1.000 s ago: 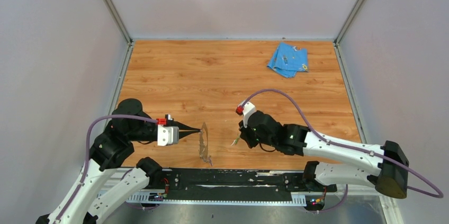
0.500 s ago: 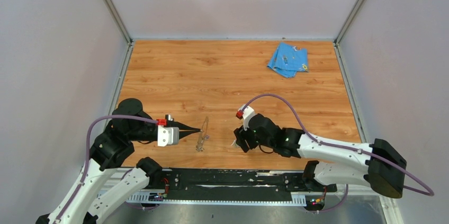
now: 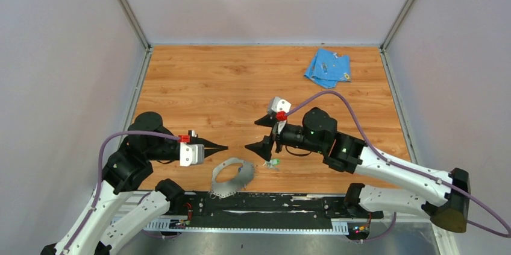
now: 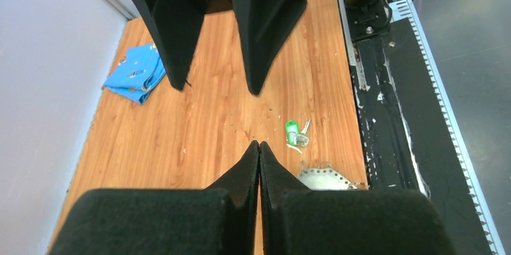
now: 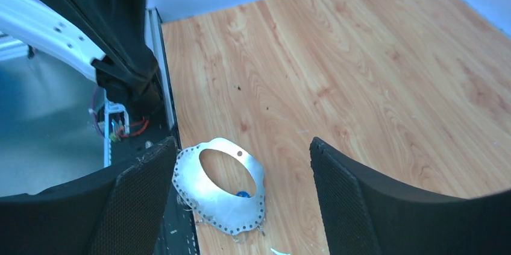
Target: Put the keys on the keyring
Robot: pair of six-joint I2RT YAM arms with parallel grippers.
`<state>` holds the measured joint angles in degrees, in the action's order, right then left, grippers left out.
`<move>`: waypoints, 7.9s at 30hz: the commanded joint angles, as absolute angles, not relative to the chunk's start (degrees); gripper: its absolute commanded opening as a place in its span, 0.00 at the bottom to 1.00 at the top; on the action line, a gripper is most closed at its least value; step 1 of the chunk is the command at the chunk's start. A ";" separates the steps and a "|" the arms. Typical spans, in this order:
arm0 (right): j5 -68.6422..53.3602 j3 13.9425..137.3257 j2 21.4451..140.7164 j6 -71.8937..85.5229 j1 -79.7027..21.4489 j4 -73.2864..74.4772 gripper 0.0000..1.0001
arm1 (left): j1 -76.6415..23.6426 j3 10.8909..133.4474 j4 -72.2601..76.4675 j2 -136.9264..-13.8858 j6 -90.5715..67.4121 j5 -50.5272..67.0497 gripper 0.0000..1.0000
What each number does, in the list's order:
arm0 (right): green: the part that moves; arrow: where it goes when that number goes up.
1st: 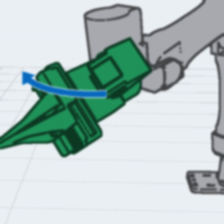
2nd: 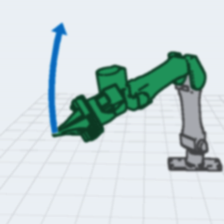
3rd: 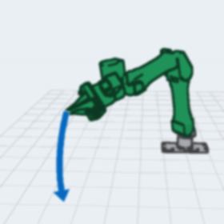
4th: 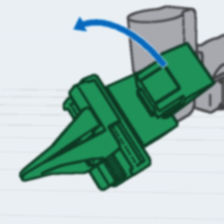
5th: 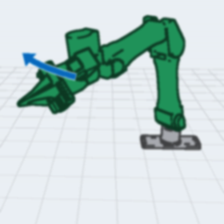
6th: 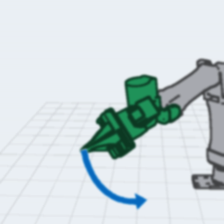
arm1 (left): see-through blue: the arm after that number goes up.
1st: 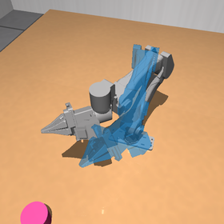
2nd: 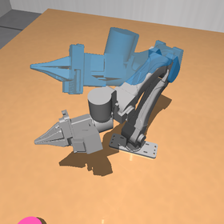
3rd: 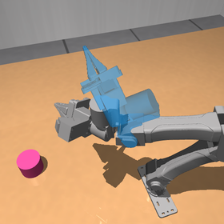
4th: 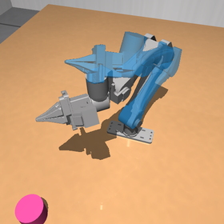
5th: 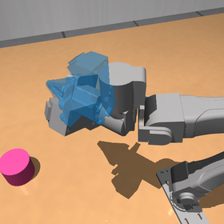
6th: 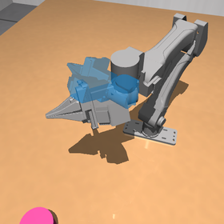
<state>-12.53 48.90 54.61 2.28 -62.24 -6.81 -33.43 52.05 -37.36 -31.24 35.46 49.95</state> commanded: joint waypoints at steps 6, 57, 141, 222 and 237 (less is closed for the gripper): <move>-15.90 44.44 72.73 -1.95 -62.04 -10.89 0.83 | -32.19 51.06 -41.80 -30.80 38.95 34.21 0.00; 2.37 64.65 111.48 1.72 -59.50 10.45 0.42 | -8.38 84.77 -61.64 -65.09 3.83 19.75 0.00; -11.94 59.44 91.69 -14.86 -63.48 4.00 0.96 | 24.08 69.80 -66.53 -71.82 -24.63 82.62 0.25; -41.26 81.41 116.24 -35.22 -56.43 11.81 0.00 | 24.31 83.76 -57.57 -75.94 19.80 38.51 1.00; -37.60 63.42 84.92 -15.21 -56.33 -15.90 0.00 | -12.18 81.47 -67.52 -56.33 38.07 34.91 1.00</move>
